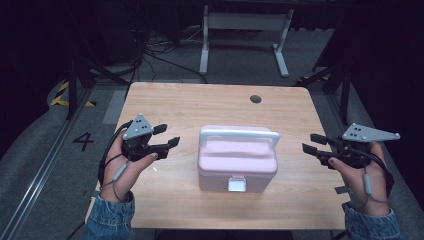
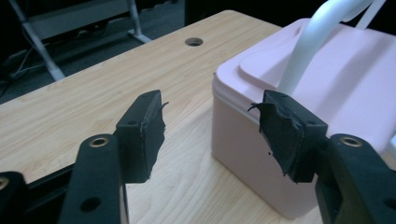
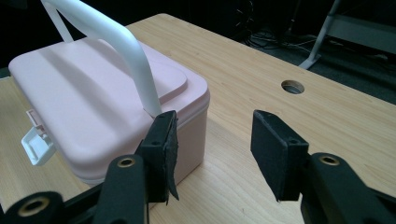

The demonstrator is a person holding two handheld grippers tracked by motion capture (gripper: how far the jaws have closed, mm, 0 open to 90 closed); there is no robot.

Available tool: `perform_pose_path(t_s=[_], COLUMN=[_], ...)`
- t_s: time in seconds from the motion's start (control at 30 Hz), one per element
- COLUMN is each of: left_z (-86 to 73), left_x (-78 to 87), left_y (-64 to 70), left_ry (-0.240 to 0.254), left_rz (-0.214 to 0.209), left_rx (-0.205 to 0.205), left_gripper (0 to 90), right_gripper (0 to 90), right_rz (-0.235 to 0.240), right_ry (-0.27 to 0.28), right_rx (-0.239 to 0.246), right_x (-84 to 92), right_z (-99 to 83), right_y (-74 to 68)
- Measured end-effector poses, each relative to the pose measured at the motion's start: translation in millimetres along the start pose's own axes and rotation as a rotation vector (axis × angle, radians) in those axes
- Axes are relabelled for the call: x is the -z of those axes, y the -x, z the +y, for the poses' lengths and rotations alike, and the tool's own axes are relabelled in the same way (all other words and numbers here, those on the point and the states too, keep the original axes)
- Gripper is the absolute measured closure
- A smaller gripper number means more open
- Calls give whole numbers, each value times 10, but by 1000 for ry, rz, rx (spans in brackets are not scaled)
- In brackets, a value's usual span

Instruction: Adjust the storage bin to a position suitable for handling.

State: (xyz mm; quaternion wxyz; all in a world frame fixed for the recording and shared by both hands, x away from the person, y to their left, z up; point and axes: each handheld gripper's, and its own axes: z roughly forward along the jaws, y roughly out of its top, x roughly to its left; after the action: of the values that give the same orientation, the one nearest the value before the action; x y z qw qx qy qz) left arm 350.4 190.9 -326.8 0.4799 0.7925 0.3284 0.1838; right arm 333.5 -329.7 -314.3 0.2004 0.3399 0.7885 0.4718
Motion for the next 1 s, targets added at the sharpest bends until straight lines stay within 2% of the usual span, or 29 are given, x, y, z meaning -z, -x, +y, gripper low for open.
perform_pose_path(t_s=[0.07, 0.13, 0.17, 0.2, 0.27, 0.33, 0.4, 0.47, 0.53, 0.6, 0.7, 1.0], left_z=[2, 13, 17, 27, 41, 58, 73, 92, 142, 158, 203, 290], left_x=[-4, -17, -20, -16, -15, -25, -39, -64, -115, -136, -219, -473], left_y=[6, 21, 26, 23, 13, 24, 33, 48, 83, 92, 129, 216], left_ry=[-1, 5, 8, 10, 51, 40, 34, 52, 73, 78, 74, 58], left_rz=[-4, 8, 6, -6, -21, -20, -22, -34, -68, -80, -107, -163], left_rx=[7, -7, -6, 0, -28, -41, -33, -33, -5, 0, 14, 18], left_gripper=[418, 424, 471, 471, 487, 488, 487, 473, 472, 469, 459, 431], right_gripper=[519, 519, 519, 519, 519, 519, 518, 518, 518, 518, 517, 516], right_rz=[0, -1, -1, -1, -1, -3, -6, -6, -11, -13, -21, -41], right_ry=[-1, -1, -3, -3, -1, -2, -8, -8, -11, -15, -20, -25], right_rx=[-4, -8, -6, -6, -8, -9, -9, -13, -13, -13, -17, -30], right_x=[3, 7, 16, 16, 24, 28, 28, 35, 47, 54, 80, 172], right_z=[-6, -10, -15, -15, -18, -25, -41, -48, -63, -74, -108, -196], right_y=[0, -2, -2, -2, -5, -7, -9, -12, -19, -23, -31, -45])
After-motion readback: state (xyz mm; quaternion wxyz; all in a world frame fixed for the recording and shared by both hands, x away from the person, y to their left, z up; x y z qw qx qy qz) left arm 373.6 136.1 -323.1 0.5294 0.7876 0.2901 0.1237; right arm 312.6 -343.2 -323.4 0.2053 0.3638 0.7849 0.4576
